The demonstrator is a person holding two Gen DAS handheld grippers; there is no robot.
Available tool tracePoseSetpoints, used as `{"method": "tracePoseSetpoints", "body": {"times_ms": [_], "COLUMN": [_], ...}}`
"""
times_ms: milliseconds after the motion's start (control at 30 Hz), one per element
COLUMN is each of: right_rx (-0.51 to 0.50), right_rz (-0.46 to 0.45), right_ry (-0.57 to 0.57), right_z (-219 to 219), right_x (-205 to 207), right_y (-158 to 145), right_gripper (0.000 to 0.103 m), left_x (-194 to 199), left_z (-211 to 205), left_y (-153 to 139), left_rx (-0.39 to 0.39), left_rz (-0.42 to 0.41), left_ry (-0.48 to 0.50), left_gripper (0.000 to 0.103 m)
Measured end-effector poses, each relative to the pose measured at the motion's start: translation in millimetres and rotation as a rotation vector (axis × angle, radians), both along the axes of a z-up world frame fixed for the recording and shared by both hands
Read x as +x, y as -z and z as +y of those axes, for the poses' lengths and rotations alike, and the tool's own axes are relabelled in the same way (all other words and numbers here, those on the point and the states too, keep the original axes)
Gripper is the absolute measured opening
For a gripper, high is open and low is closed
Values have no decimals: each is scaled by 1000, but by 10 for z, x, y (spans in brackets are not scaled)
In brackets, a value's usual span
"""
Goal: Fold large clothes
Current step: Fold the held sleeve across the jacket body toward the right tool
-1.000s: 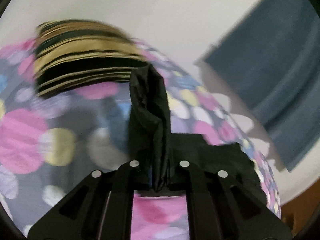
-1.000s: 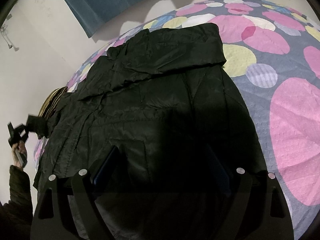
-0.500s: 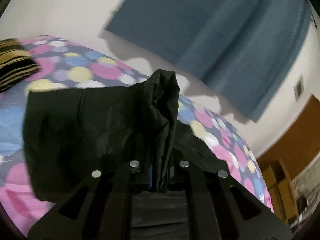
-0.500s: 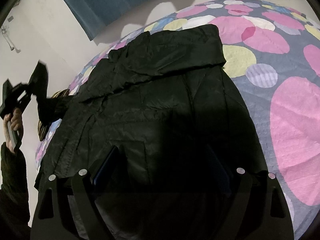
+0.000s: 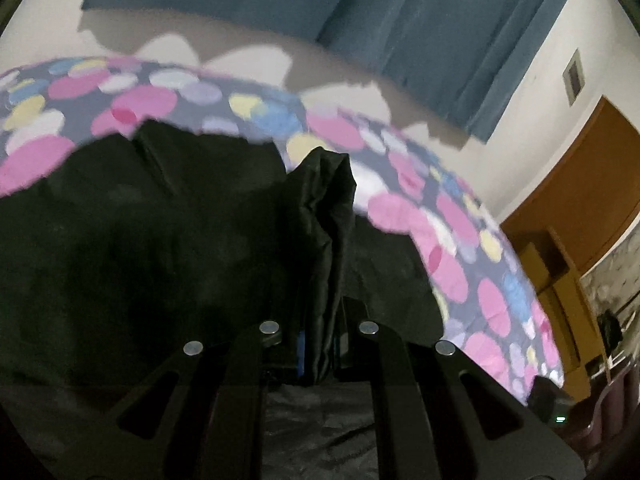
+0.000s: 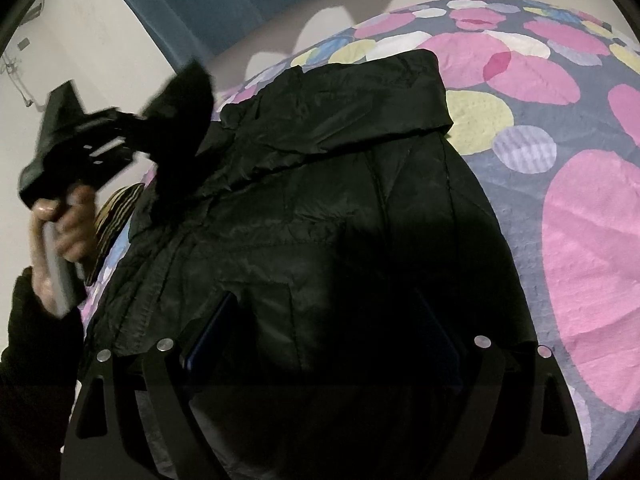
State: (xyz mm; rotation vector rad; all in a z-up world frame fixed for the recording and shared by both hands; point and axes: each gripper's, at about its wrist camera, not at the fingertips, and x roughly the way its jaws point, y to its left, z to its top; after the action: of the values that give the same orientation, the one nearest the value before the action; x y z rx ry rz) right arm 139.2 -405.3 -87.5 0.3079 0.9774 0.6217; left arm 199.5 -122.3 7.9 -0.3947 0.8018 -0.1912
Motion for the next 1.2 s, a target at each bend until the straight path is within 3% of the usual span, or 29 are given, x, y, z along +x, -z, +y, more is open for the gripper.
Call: {"method": "tracePoseSetpoints", "body": {"times_ms": [300, 633, 800, 867, 967, 1200], "right_rx": [13, 14, 13, 12, 17, 10], "right_rz": [3, 3, 1, 1, -1, 36], "right_ry": [-2, -2, -2, 0, 1, 27], "right_z": [-9, -12, -9, -9, -13, -41], "right_x": [-7, -24, -33, -32, -37, -30], "right_y": [5, 9, 14, 15, 7, -161], "right_gripper": [88, 88, 88, 87, 87, 85], "left_x": [160, 198, 15, -125, -360, -808], "left_z": [-166, -266, -260, -169, 120, 1392], "left_y": [529, 661, 433, 286, 68, -53], "left_rx": [28, 76, 65, 47, 51, 167], "left_rz": [131, 167, 149, 110, 52, 21], "left_ry": [14, 31, 73, 77, 60, -160], "left_gripper": [7, 10, 41, 52, 54, 55]}}
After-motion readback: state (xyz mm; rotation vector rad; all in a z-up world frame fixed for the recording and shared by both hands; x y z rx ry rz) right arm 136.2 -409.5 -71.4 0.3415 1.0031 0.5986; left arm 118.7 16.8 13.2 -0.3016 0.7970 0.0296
